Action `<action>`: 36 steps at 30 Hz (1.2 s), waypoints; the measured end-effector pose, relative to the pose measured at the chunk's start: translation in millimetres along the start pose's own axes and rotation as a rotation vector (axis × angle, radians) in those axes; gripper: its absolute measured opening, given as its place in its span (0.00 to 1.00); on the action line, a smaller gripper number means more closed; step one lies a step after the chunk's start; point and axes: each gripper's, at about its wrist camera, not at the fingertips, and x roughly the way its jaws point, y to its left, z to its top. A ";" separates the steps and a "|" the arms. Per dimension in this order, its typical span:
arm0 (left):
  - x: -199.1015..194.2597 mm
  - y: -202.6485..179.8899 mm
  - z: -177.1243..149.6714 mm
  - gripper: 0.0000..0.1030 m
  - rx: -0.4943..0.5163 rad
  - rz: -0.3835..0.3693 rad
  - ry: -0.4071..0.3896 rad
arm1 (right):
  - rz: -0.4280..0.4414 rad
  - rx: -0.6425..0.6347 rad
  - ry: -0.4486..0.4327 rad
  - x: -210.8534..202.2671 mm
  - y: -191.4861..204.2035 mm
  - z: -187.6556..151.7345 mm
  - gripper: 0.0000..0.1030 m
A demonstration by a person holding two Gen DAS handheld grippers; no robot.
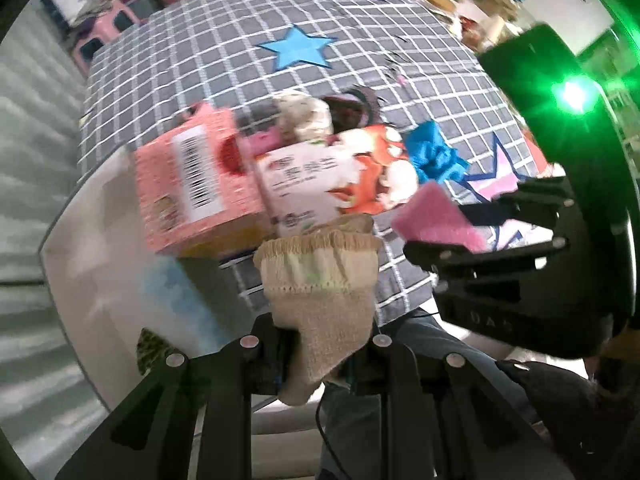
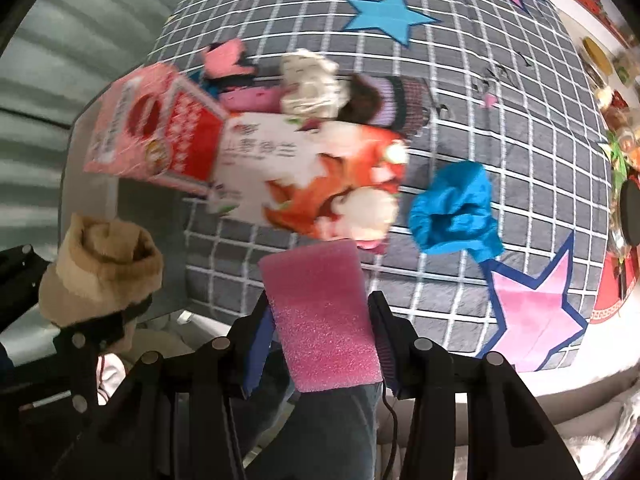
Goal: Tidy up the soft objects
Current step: 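Carry the sock and sponge with both tools over the white storage box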
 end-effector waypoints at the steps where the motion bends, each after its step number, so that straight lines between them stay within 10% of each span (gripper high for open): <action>1: -2.4 6.2 -4.0 0.22 -0.019 0.003 -0.008 | 0.000 -0.013 0.000 0.0 8.6 3.6 0.46; 36: -22.4 153.1 -100.1 0.22 -0.524 0.036 -0.104 | -0.043 -0.443 0.008 -0.7 185.3 36.3 0.47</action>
